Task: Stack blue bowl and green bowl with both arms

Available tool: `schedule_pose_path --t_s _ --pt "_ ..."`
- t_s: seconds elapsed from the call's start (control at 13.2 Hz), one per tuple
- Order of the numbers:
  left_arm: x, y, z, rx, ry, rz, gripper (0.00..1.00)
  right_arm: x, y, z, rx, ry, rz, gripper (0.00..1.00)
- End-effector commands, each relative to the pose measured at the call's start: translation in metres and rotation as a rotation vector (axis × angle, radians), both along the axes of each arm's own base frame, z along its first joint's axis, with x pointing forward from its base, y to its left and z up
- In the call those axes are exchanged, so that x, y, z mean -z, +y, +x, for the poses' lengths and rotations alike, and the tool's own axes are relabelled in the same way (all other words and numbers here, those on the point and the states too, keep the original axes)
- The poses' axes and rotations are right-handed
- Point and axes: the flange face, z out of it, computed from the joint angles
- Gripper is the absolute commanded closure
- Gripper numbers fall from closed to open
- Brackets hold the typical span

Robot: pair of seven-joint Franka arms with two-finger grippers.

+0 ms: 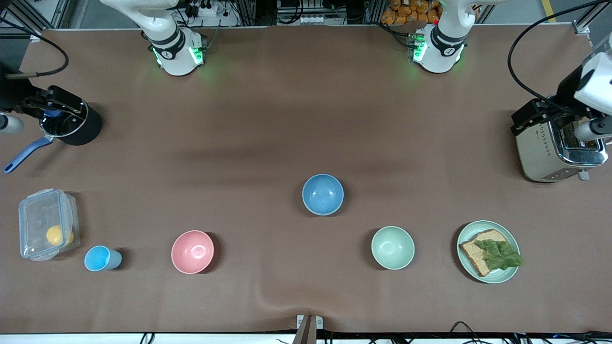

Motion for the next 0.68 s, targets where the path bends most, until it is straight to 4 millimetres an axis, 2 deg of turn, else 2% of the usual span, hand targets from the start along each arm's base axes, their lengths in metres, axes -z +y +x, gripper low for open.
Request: schedule_pose_path --t_s 0.0,0.6 --pt "-0.004 0.003 -0.009 0.084 0.012 -0.004 0.00 -0.004 -0.001 0.003 -0.018 0.001 -0.015 0.00" --pt "-0.006 0.013 -0.009 0.071 0.021 0.004 0.00 -0.008 0.002 0.005 -0.026 -0.027 -0.030 0.00"
